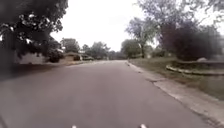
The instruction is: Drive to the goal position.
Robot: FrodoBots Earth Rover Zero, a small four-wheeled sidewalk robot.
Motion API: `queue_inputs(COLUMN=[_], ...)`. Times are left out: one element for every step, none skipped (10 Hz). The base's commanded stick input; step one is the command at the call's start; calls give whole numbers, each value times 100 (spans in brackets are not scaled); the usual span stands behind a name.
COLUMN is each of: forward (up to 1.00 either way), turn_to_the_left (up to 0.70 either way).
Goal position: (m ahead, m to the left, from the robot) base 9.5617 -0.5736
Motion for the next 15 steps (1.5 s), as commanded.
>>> queue_inputs(forward=[70, 70, 70, 70, 70, 70, 70, 70, 70, 70, 70, 70, 70, 70, 70], turn_to_the_left=[0, 0, 0, 0, 0, 0, 0, 0, 0, 0, 0, 0, 0, 0, 0])
